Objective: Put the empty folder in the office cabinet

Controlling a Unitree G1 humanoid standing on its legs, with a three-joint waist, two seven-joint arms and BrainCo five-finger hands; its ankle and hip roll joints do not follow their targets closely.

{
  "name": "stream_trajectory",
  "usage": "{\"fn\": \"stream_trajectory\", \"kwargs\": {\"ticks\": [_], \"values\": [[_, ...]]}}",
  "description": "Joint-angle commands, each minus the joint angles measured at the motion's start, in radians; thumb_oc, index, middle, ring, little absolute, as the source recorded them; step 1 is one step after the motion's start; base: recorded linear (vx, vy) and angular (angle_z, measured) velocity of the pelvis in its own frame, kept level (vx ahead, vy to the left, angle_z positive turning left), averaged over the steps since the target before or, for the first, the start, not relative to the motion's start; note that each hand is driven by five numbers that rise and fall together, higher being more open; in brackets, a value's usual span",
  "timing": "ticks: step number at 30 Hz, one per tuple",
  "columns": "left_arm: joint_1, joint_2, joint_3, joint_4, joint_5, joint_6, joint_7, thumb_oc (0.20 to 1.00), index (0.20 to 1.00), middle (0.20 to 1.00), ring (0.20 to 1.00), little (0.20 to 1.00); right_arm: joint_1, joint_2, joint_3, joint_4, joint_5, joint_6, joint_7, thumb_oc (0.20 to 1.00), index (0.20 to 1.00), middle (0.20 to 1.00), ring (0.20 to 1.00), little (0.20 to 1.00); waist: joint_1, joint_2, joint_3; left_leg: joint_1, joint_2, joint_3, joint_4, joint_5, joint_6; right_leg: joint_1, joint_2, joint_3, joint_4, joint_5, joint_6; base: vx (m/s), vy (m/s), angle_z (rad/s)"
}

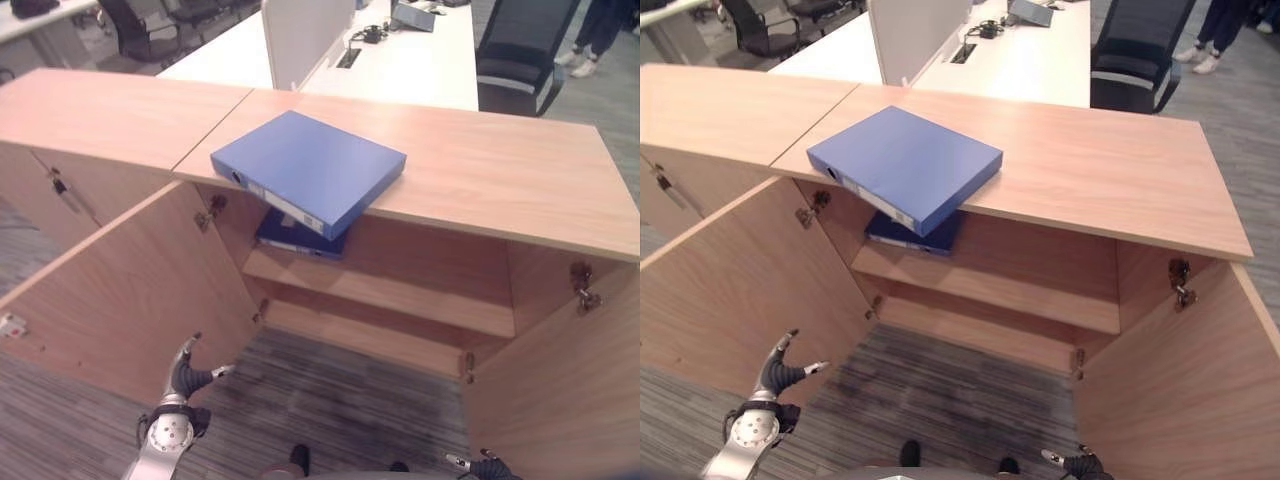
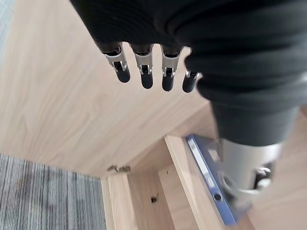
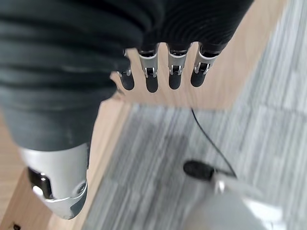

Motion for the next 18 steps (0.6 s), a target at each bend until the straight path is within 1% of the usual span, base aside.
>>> {"fn": "stream_trajectory", "kwargs": {"ticks": [1,2,3,4,5,6,7,8,9,10,15,16,17,18], "values": [[-0.077,0.081,0.093,-0.126,0.197,-0.035,0.197,1.000,1.000,1.000,1.000,1.000,-0.041,0.015,0.003,0.032,0.012,-0.029,-0.035,1.000,1.000,1.000,1.000,1.000,0.014,-0.006,0.031,0.003,0.020,-0.038,0.015,-0.078,-0.001,0.027,-0.016,0.013,0.070,-0.104,0.046,0.02,0.002,0.10],[-0.072,0.084,0.105,-0.140,0.226,-0.029,0.222,1.000,1.000,1.000,1.000,1.000,-0.038,0.020,0.007,0.032,0.013,-0.030,-0.037,1.000,1.000,1.000,1.000,1.000,0.016,-0.008,0.031,0.005,0.021,-0.039,0.015,-0.080,-0.001,0.028,-0.016,0.013,0.068,-0.103,0.046,0.01,0.000,0.06],[-0.070,0.083,0.106,-0.142,0.228,-0.028,0.223,1.000,1.000,1.000,1.000,1.000,-0.038,0.021,0.008,0.032,0.013,-0.031,-0.037,1.000,1.000,1.000,1.000,1.000,0.015,-0.009,0.031,0.005,0.020,-0.039,0.015,-0.080,-0.001,0.029,-0.016,0.013,0.068,-0.103,0.046,0.02,-0.005,-0.04],[-0.072,0.091,0.116,-0.169,0.277,-0.019,0.258,1.000,1.000,1.000,1.000,1.000,-0.034,0.023,0.014,0.034,0.015,-0.032,-0.038,1.000,1.000,1.000,1.000,1.000,0.017,-0.011,0.029,0.009,0.021,-0.038,0.014,-0.082,-0.002,0.032,-0.016,0.010,0.064,-0.102,0.047,0.00,0.000,0.00],[-0.075,0.099,0.120,-0.182,0.301,-0.015,0.272,1.000,1.000,1.000,1.000,1.000,-0.034,0.025,0.016,0.036,0.015,-0.031,-0.038,1.000,1.000,1.000,1.000,1.000,0.019,-0.011,0.028,0.011,0.022,-0.038,0.013,-0.083,-0.002,0.033,-0.016,0.009,0.062,-0.102,0.047,0.00,0.000,0.00],[-0.074,0.098,0.120,-0.184,0.303,-0.014,0.273,1.000,1.000,1.000,1.000,1.000,-0.034,0.025,0.016,0.036,0.016,-0.032,-0.038,1.000,1.000,1.000,1.000,1.000,0.019,-0.011,0.028,0.011,0.022,-0.038,0.013,-0.084,-0.002,0.034,-0.016,0.009,0.062,-0.102,0.047,0.00,0.000,0.00],[-0.075,0.112,0.129,-0.217,0.350,-0.005,0.293,1.000,1.000,1.000,1.000,1.000,-0.035,0.028,0.024,0.036,0.014,-0.031,-0.039,1.000,1.000,1.000,1.000,1.000,0.020,-0.010,0.028,0.014,0.022,-0.038,0.013,-0.086,-0.003,0.037,-0.015,0.009,0.056,-0.101,0.046,0.00,0.000,0.00],[-0.074,0.112,0.129,-0.217,0.350,-0.005,0.293,1.000,1.000,1.000,1.000,1.000,-0.035,0.028,0.024,0.036,0.014,-0.031,-0.039,1.000,1.000,1.000,1.000,1.000,0.020,-0.010,0.028,0.015,0.022,-0.038,0.013,-0.086,-0.003,0.037,-0.015,0.009,0.056,-0.101,0.046,0.00,0.000,0.00],[-0.085,0.131,0.128,-0.250,0.392,0.000,0.305,1.000,1.000,1.000,1.000,1.000,-0.036,0.028,0.032,0.035,0.012,-0.031,-0.039,1.000,1.000,1.000,1.000,1.000,0.021,-0.009,0.027,0.016,0.023,-0.039,0.013,-0.086,-0.004,0.041,-0.014,0.008,0.053,-0.100,0.046,0.00,0.000,0.00],[-0.084,0.131,0.128,-0.252,0.394,0.001,0.305,1.000,1.000,1.000,1.000,1.000,-0.036,0.029,0.032,0.035,0.012,-0.031,-0.039,1.000,1.000,1.000,1.000,1.000,0.021,-0.009,0.028,0.017,0.023,-0.039,0.013,-0.086,-0.004,0.042,-0.014,0.008,0.053,-0.100,0.046,0.00,0.000,0.00],[-0.114,0.215,0.131,-0.334,0.490,0.009,0.287,1.000,1.000,1.000,1.000,1.000,-0.035,0.024,0.049,0.027,0.000,-0.027,-0.026,1.000,1.000,1.000,1.000,1.000,0.017,-0.002,0.026,0.021,0.024,-0.039,0.013,-0.087,-0.007,0.045,-0.011,0.010,0.045,-0.095,0.046,0.00,0.000,0.00],[-0.136,0.256,0.131,-0.366,0.520,0.007,0.275,1.000,1.000,1.000,1.000,1.000,-0.034,0.022,0.057,0.023,-0.008,-0.026,-0.020,1.000,1.000,1.000,1.000,1.000,0.014,0.002,0.025,0.023,0.025,-0.037,0.013,-0.086,-0.010,0.045,-0.011,0.011,0.044,-0.093,0.047,-0.04,-0.010,-0.03],[-0.151,0.302,0.136,-0.391,0.543,0.004,0.266,1.000,1.000,1.000,1.000,1.000,-0.032,0.016,0.065,0.018,-0.014,-0.025,-0.012,1.000,1.000,1.000,1.000,1.000,0.011,0.008,0.027,0.020,0.026,-0.034,0.013,-0.075,-0.011,0.040,-0.011,0.010,0.046,-0.084,0.047,0.00,-0.017,-0.03],[-0.157,0.317,0.137,-0.396,0.549,0.002,0.261,1.000,1.000,1.000,1.000,1.000,-0.031,0.015,0.068,0.016,-0.015,-0.025,-0.009,1.000,1.000,1.000,1.000,1.000,0.009,0.010,0.023,0.025,0.026,-0.035,0.013,-0.087,-0.012,0.045,-0.010,0.012,0.043,-0.093,0.048,-0.04,-0.007,-0.03]]}}
